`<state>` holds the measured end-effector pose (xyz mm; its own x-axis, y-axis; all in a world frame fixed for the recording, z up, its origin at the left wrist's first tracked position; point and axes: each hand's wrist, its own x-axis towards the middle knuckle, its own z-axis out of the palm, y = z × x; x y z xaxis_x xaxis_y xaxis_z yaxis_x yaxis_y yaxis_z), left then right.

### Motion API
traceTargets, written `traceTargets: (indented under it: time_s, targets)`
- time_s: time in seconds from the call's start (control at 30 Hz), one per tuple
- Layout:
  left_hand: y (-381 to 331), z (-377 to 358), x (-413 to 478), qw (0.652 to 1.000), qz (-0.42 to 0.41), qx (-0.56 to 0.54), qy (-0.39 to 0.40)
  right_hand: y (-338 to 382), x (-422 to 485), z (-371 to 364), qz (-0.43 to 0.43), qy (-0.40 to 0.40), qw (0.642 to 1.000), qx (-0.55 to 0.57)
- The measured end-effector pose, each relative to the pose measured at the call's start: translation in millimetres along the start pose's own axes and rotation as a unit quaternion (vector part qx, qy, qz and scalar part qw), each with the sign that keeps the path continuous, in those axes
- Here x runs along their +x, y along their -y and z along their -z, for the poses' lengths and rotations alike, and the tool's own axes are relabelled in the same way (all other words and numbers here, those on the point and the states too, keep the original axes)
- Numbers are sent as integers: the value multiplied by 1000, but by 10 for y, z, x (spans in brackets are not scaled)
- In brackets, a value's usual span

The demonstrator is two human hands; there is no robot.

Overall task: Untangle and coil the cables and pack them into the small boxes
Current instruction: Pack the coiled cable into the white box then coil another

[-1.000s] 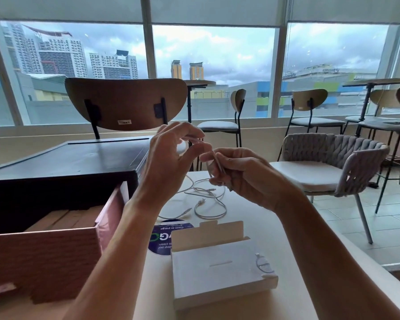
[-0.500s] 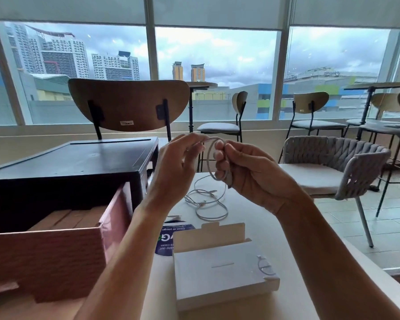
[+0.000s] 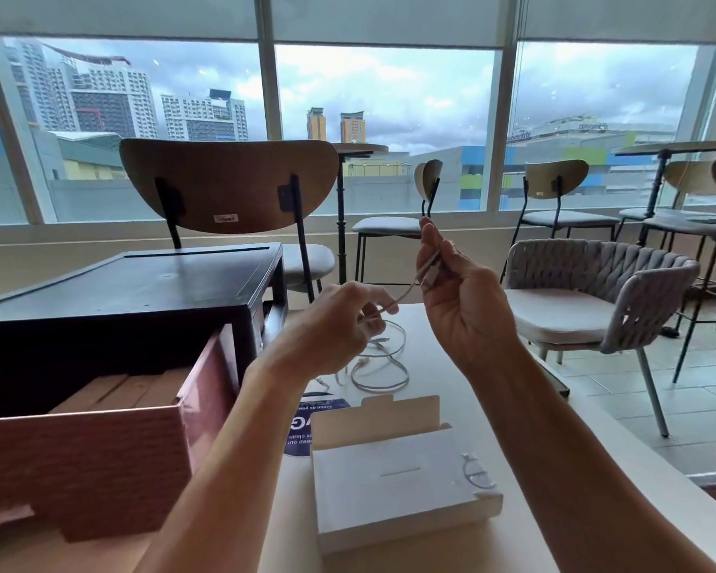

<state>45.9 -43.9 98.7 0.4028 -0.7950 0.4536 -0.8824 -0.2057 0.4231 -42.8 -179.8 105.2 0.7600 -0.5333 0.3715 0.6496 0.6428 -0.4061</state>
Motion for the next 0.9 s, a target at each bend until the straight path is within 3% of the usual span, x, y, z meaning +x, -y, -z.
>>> traceTargets:
  time_s: [0.1,0.23,0.37,0.53,0.7,0.9]
  targets:
    - [-9,30,-3,999,2,7,40,-40,-4,33,66,-50,991,-109]
    - [4,127,-5,999,-19,22,23,-66,-24,57,153,-78,924,-342]
    - [-12,230,-7,996,-63,-34,-52,-34,-23,91,130,-50,847,-512]
    - [-70,252,2,985,-97,-44,-136,-2,-91,23,70,48,807,-584]
    - [-88,298,-23,966,-106,-32,-232,-33,-90,2,-1,127,804,-582]
    - [-77,339,-36,947,-99,-42,-302,-26,-135,-55,-50,170,851,-494]
